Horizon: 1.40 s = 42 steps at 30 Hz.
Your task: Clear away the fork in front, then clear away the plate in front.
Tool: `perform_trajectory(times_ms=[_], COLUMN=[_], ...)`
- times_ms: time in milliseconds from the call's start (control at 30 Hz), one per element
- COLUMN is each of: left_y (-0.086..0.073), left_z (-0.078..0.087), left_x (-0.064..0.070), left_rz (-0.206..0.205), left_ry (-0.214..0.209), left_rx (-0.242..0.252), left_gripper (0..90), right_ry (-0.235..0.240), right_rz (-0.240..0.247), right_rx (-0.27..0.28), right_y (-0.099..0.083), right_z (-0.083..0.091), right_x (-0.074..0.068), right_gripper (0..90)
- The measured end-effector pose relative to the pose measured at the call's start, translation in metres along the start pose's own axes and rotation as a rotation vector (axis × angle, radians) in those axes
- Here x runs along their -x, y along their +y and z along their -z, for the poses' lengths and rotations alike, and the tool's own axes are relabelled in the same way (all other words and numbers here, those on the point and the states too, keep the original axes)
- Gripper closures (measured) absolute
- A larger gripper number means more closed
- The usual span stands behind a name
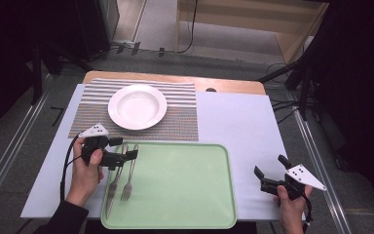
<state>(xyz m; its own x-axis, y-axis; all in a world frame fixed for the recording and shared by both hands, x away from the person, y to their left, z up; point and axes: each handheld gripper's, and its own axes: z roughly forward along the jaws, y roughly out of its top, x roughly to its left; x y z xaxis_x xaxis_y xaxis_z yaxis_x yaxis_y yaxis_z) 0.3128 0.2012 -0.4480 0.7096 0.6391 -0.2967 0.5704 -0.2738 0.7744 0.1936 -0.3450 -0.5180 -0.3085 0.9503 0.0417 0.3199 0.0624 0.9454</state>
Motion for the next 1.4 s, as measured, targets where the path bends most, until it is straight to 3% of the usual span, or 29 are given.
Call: perform_trajectory(times_ms=[200, 300, 333, 400, 467, 700, 767, 1033, 1167, 1200, 1267, 1400], left_y=[0.007, 0.010, 0.011, 0.011, 0.012, 0.017, 0.019, 0.030, 0.036, 0.039, 0.040, 0.042], left_z=[-0.001, -0.002, -0.003, -0.004, -0.005, -0.007, -0.009, -0.012, -0.014, -0.015, -0.016, -0.017], left_x=[-0.005, -0.008, -0.011, -0.012, -0.012, -0.015, -0.015, -0.021, -0.029, -0.032, -0.035, -0.049], left_rz=[-0.008, 0.011, 0.041, 0.043, 0.025, 0.023, 0.016, 0.001, -0.006, -0.016, -0.024, -0.002], left_ry=[0.018, 0.009, 0.019, 0.008, 0.031, 0.055, 0.083, 0.085, 0.091, 0.119, 0.121, 0.133], left_rx=[0.010, 0.012, -0.020, -0.025, -0.036, -0.030, -0.042, -0.035, -0.027, -0.021, -0.016, -0.003], left_gripper=[2.2, 0.0, 0.0, 0.0, 0.0, 0.0, 0.0, 0.0, 0.0, 0.0, 0.0, 0.0], right_ry=[0.000, 0.002, 0.002, 0.000, 0.001, 0.000, -0.001, -0.001, -0.001, 0.000, 0.000, 0.002], right_rz=[-0.007, -0.001, -0.005, -0.007, -0.005, -0.005, 0.001, -0.007, -0.008, -0.009, -0.009, -0.004], right_rx=[-0.002, 0.001, 0.000, -0.002, -0.002, -0.002, -0.004, -0.001, -0.001, -0.001, 0.000, 0.005], right_y=[0.000, 0.000, 0.000, 0.000, 0.000, 0.000, 0.000, 0.000, 0.000, 0.000, 0.000, 0.000], right_z=[0.000, 0.000, 0.000, 0.000, -0.001, -0.001, -0.001, -0.001, -0.001, -0.001, 0.000, 0.000], right_x=[-0.001, 0.000, 0.000, -0.001, -0.001, -0.001, -0.001, -0.001, -0.001, -0.001, -0.001, 0.000], right_gripper=[0.0, 0.0, 0.0, 0.0, 0.0, 0.0, 0.0, 0.0, 0.0, 0.0, 0.0, 0.0])
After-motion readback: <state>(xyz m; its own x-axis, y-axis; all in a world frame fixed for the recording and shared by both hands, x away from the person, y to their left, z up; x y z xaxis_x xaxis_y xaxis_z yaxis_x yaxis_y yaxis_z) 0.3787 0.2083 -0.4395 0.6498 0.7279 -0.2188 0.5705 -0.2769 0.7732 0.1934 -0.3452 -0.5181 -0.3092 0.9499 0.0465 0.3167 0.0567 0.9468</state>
